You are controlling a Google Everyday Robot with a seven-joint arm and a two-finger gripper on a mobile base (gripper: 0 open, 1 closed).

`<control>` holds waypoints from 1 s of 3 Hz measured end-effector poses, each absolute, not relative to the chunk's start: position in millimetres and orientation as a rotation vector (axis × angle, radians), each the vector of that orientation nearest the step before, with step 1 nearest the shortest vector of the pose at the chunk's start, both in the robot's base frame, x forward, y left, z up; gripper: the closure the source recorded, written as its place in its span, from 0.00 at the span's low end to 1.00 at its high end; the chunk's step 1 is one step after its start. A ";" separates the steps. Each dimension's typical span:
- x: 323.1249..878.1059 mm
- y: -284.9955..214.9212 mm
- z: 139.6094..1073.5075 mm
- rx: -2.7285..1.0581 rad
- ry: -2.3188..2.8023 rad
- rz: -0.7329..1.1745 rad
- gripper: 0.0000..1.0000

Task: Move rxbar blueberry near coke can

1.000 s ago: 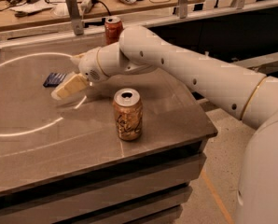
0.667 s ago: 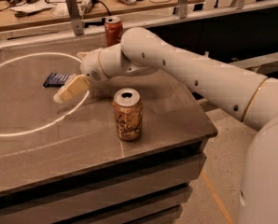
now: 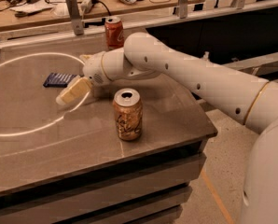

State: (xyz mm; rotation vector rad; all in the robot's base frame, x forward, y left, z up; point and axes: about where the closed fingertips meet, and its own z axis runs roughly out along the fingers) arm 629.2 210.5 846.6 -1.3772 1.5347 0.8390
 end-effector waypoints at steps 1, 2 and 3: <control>630.5 208.3 842.5 -1.375 1.543 0.841 0.16; 630.0 207.1 840.0 -1.382 1.546 0.843 0.40; 630.1 206.5 840.4 -1.395 1.541 0.842 0.64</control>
Offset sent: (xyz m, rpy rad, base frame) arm 0.0030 -0.0101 -0.0084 -0.0143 0.0120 -0.0028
